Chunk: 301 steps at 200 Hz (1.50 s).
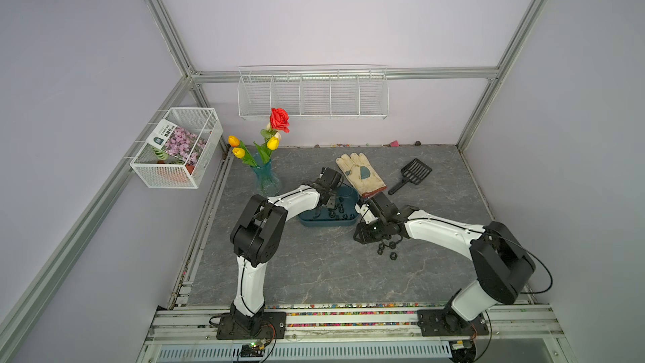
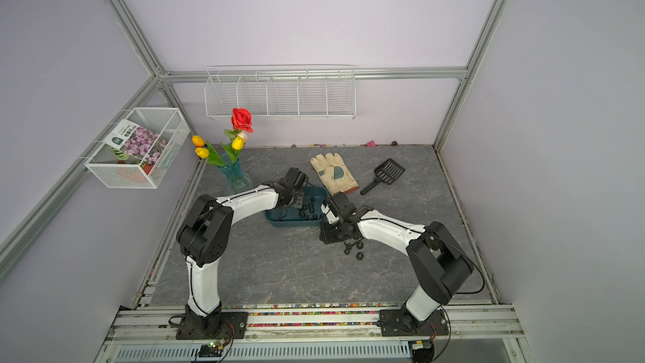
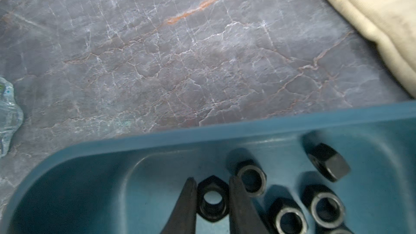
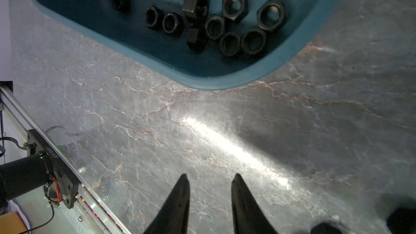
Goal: Put the nuts on the desktop into the storage box
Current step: Place the nut in the storage box, then pick up the nut from the center of the board.
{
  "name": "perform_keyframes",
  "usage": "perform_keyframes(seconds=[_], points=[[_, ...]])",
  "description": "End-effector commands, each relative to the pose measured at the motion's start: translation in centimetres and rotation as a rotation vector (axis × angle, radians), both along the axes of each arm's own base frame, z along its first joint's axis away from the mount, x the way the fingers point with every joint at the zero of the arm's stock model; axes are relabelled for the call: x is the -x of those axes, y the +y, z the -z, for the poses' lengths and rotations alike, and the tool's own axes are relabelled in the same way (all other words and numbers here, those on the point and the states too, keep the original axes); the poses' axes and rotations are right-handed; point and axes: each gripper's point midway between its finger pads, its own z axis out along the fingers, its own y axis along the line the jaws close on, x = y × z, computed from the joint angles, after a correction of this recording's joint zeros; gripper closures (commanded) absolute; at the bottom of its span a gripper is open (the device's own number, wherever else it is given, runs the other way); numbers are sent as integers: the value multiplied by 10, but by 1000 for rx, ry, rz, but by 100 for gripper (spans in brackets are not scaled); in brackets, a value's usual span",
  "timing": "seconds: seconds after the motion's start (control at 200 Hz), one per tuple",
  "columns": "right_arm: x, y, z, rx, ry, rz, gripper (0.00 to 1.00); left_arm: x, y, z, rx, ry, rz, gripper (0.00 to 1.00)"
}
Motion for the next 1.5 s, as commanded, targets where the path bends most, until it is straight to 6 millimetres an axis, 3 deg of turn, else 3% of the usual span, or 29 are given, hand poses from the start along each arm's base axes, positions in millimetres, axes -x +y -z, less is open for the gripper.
perform_keyframes(seconds=[0.0,0.115,0.37,0.725,0.874,1.144,1.284,1.499], points=[[-6,9,-6,-37,-17,-25,65,-2,-1,8,12,13,-10,84],[-6,10,-6,-43,-18,-29,65,-2,-1,10,10,17,-13,82],[-7,11,-6,-46,-17,-29,65,-1,0,18,-2,35,-21,68],[-6,10,-8,-47,-18,-25,65,-2,1,14,6,25,-29,62],[-4,7,-14,-46,-32,-17,65,-4,-2,-14,44,-35,-28,58],[2,-12,-45,-55,-110,34,63,7,-12,-96,58,-217,-10,51],[10,-41,-56,-7,-154,127,63,27,-32,-127,115,-261,37,45],[31,-95,-59,62,-192,311,63,64,-84,-137,243,-216,171,42]])
